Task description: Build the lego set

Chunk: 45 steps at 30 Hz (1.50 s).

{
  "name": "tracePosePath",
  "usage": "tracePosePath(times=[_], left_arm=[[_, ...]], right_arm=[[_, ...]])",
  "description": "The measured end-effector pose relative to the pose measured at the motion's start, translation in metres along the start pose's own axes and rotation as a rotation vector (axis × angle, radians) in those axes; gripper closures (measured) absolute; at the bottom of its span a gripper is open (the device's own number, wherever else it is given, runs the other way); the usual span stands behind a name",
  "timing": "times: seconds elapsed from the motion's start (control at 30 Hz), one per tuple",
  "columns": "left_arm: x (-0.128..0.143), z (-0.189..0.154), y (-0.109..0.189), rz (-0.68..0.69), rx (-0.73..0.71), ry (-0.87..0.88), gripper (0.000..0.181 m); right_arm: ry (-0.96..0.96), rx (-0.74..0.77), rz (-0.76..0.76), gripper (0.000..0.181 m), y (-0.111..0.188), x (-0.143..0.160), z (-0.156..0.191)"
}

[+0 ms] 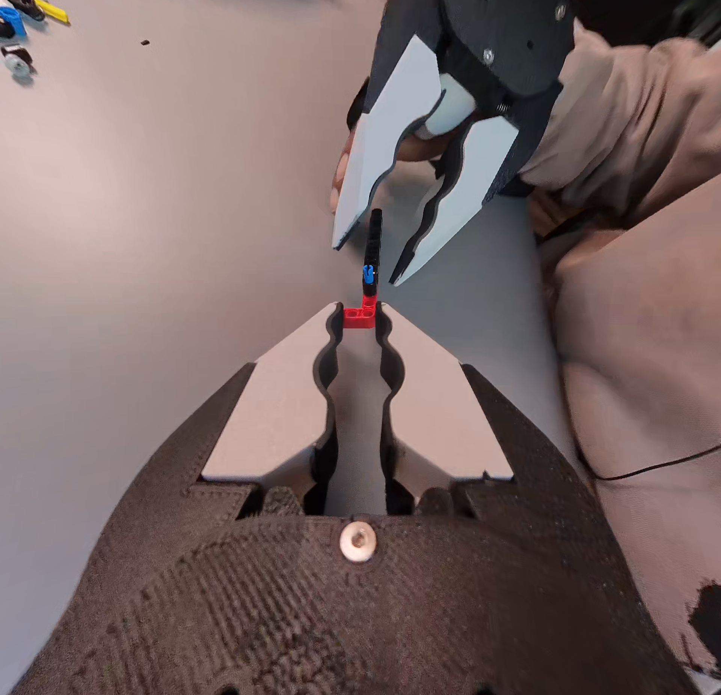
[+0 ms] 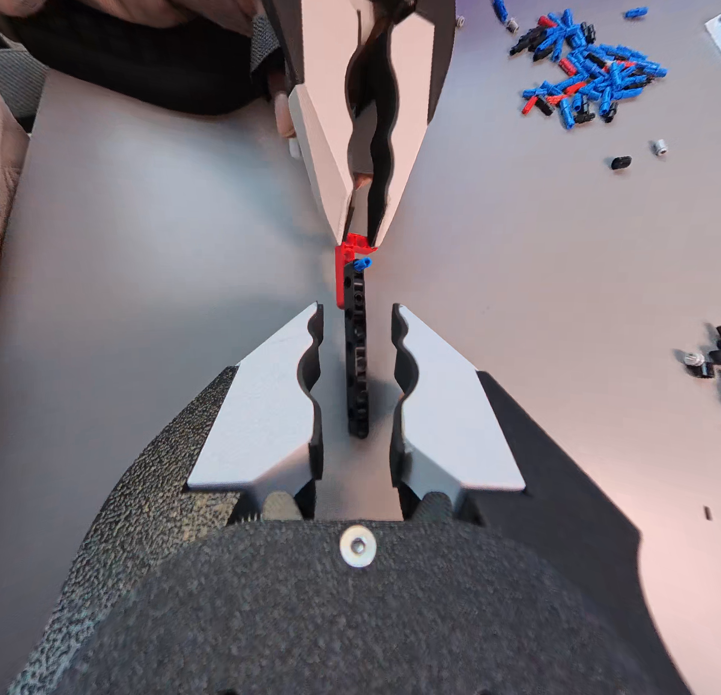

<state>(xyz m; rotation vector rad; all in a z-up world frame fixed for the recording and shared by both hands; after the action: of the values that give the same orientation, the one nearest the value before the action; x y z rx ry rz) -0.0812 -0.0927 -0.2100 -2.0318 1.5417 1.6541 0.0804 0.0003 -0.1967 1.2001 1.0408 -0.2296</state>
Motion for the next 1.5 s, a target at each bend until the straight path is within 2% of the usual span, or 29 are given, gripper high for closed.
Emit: tracePosePath(times=[0.03, 0.17, 0.2, 0.27, 0.3, 0.43, 0.53, 0.63, 0.7, 0.77, 0.83, 0.87, 0.9, 0.93, 1.0, 1.07, 1.1, 1.13, 1.2, 1.27, 1.37, 1.43, 1.5], left_arm=[[0.0, 0.002, -0.001, -0.02, 0.028, 0.065, 0.166], [-0.003, 0.009, -0.002, -0.129, 0.09, 0.305, 0.167], [-0.004, 0.011, -0.001, -0.157, 0.102, 0.348, 0.181], [-0.005, 0.014, 0.001, -0.224, 0.138, 0.422, 0.181], [-0.005, 0.015, 0.001, -0.234, 0.139, 0.44, 0.181], [-0.008, 0.014, 0.004, -0.216, 0.043, 0.333, 0.181], [-0.009, 0.016, 0.013, -0.198, -0.089, 0.199, 0.171], [-0.005, 0.02, 0.016, -0.142, -0.236, 0.085, 0.164], [-0.006, 0.019, 0.014, -0.131, -0.255, 0.049, 0.162], [-0.008, 0.018, 0.011, -0.118, -0.274, 0.014, 0.159], [-0.01, 0.017, 0.007, -0.095, -0.303, -0.031, 0.158], [-0.01, 0.017, 0.006, -0.086, -0.313, -0.053, 0.158], [-0.011, 0.016, 0.005, -0.08, -0.32, -0.069, 0.158], [-0.011, 0.016, 0.005, -0.082, -0.324, -0.076, 0.157], [-0.011, 0.016, 0.008, -0.108, -0.329, -0.062, 0.146], [-0.01, 0.017, 0.012, -0.137, -0.3, -0.038, 0.132], [-0.01, 0.017, 0.013, -0.149, -0.271, -0.036, 0.133], [-0.01, 0.015, 0.014, -0.161, -0.247, -0.046, 0.141], [-0.011, 0.009, 0.013, -0.144, -0.215, -0.132, 0.17], [-0.012, 0.0, 0.013, -0.126, -0.279, -0.316, 0.174], [-0.014, -0.015, 0.015, -0.155, -0.379, -0.584, 0.175], [-0.013, -0.022, 0.016, -0.178, -0.422, -0.703, 0.175], [-0.012, -0.028, 0.014, -0.19, -0.444, -0.801, 0.175]], right_arm=[[0.024, 0.015, -0.023, 0.148, 0.0, -0.001, 0.0], [0.224, 0.152, 0.019, 0.151, -0.001, -0.01, 0.002], [0.262, 0.185, 0.032, 0.152, -0.002, -0.012, 0.002], [0.308, 0.232, 0.045, 0.166, -0.002, -0.013, 0.004], [0.324, 0.272, 0.052, 0.181, -0.001, -0.013, 0.003], [0.339, 0.288, 0.067, 0.181, -0.002, -0.008, -0.001], [0.314, 0.288, 0.036, 0.181, 0.001, -0.005, -0.003], [0.183, 0.291, -0.004, 0.174, 0.003, -0.004, -0.017], [0.034, 0.23, -0.016, 0.161, 0.001, -0.003, -0.03], [-0.116, 0.13, 0.015, 0.158, -0.005, -0.003, -0.042], [-0.147, 0.103, 0.056, 0.156, -0.013, -0.005, -0.048], [-0.125, 0.111, 0.085, 0.154, -0.015, -0.008, -0.049], [-0.093, 0.109, 0.123, 0.167, -0.017, -0.01, -0.048], [-0.039, 0.107, 0.133, 0.168, -0.02, -0.013, -0.045], [0.122, 0.177, 0.106, 0.168, -0.02, -0.017, -0.039], [0.395, 0.291, 0.03, 0.168, -0.016, -0.018, -0.028], [0.535, 0.363, -0.002, 0.169, -0.013, -0.016, -0.023], [0.658, 0.414, -0.008, 0.168, -0.012, -0.013, -0.017], [0.824, 0.518, -0.022, 0.168, -0.011, -0.011, -0.008], [0.886, 0.544, -0.026, 0.168, -0.009, -0.012, -0.003], [0.699, 0.423, -0.152, 0.157, 0.004, -0.019, -0.006], [0.523, 0.306, -0.234, 0.146, 0.015, -0.026, -0.009], [0.468, 0.272, -0.251, 0.144, 0.019, -0.031, -0.01]])
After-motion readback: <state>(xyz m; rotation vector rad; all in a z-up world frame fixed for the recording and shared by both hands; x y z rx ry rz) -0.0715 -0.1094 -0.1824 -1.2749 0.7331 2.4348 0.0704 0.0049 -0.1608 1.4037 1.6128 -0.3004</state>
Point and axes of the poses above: each gripper's, where its closed fingertips meet, y back along the fingers, x out of its underside, z = x × y across the jaws, the point moved 10 cm from there along y, back along the fingers, and after that the axes turned 3 degrees about -x, right-handed, at the moved point
